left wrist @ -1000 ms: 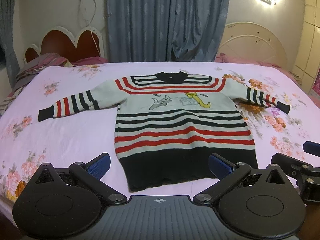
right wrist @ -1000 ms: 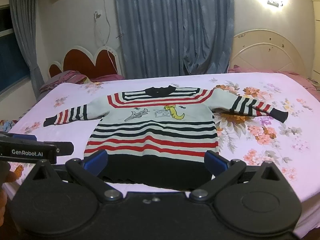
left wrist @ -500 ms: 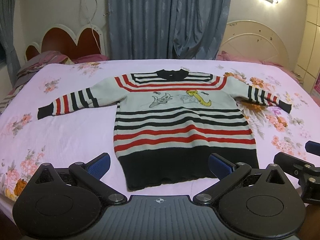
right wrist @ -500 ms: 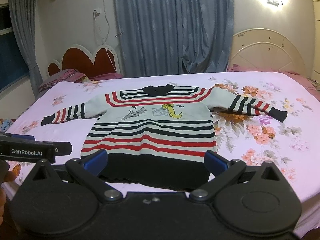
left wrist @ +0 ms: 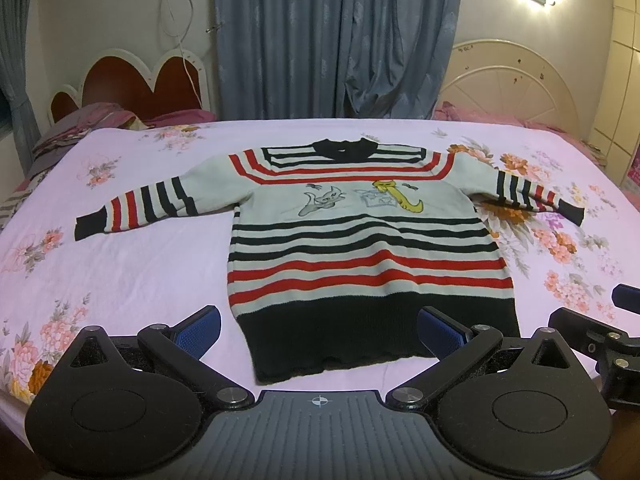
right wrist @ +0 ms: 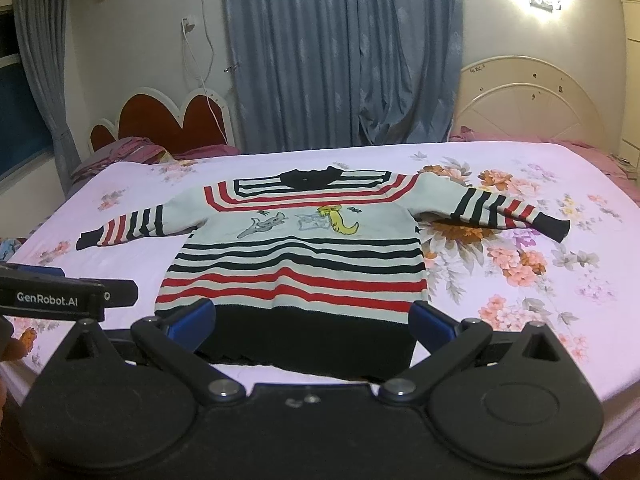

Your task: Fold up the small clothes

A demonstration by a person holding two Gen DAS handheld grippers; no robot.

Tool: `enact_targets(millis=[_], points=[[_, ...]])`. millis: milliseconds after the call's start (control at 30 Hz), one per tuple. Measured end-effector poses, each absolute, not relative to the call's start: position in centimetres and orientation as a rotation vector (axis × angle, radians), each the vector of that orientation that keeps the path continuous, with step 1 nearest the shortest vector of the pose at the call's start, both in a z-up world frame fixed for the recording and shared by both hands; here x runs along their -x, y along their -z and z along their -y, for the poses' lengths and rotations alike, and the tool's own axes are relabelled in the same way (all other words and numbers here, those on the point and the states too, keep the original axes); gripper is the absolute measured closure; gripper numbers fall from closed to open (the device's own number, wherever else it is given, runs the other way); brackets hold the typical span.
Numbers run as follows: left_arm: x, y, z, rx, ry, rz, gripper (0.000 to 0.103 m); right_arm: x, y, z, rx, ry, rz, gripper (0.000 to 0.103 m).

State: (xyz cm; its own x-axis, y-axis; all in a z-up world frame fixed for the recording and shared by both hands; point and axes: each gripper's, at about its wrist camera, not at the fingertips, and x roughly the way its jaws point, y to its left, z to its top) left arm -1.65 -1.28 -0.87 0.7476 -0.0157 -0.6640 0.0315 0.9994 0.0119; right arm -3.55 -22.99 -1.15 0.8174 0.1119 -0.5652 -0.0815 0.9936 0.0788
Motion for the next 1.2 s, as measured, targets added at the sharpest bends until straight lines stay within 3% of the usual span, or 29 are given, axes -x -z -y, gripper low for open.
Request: enact_targets(millis=[1200], points=[[-2.5, 1.8, 0.6, -0.017, 0.024, -0.752, 0.0, 0.5, 2.2, 22.9, -0.015, -0.042, -0.615, 0.001]])
